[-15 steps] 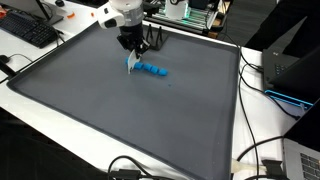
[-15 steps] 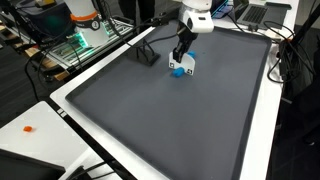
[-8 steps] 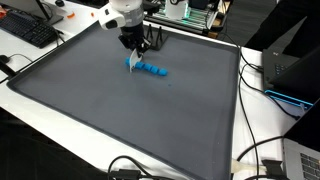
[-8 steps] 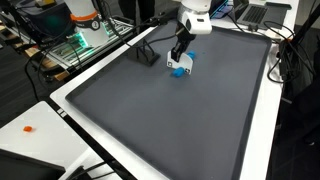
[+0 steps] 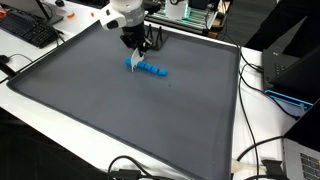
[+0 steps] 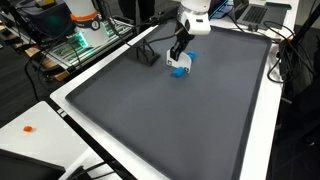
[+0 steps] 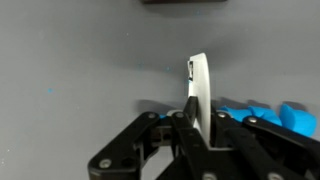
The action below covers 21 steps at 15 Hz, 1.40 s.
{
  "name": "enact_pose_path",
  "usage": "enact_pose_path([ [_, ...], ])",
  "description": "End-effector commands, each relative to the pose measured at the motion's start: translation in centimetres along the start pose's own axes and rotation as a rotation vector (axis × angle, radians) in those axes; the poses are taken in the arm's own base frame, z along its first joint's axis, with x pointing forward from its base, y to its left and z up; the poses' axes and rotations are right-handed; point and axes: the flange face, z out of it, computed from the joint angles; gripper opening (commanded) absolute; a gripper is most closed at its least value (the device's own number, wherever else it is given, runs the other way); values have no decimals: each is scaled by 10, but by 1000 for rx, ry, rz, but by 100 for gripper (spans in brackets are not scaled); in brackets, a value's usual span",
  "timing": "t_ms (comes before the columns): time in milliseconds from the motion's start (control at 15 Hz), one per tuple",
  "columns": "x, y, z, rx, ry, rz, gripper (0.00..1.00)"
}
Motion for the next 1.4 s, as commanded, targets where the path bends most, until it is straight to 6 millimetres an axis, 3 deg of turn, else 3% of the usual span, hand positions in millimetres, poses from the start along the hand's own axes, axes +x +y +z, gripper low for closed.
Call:
enact_pose_path([
  [0, -13, 4, -7, 11, -5, 47, 2],
  [333, -31, 9, -38, 25, 48, 117, 2],
  [733, -66, 10, -70, 122, 93, 383, 2],
  [1000, -91, 7, -77, 162, 77, 593, 2],
  [1333, -119, 4, -71, 224, 43, 848, 2],
])
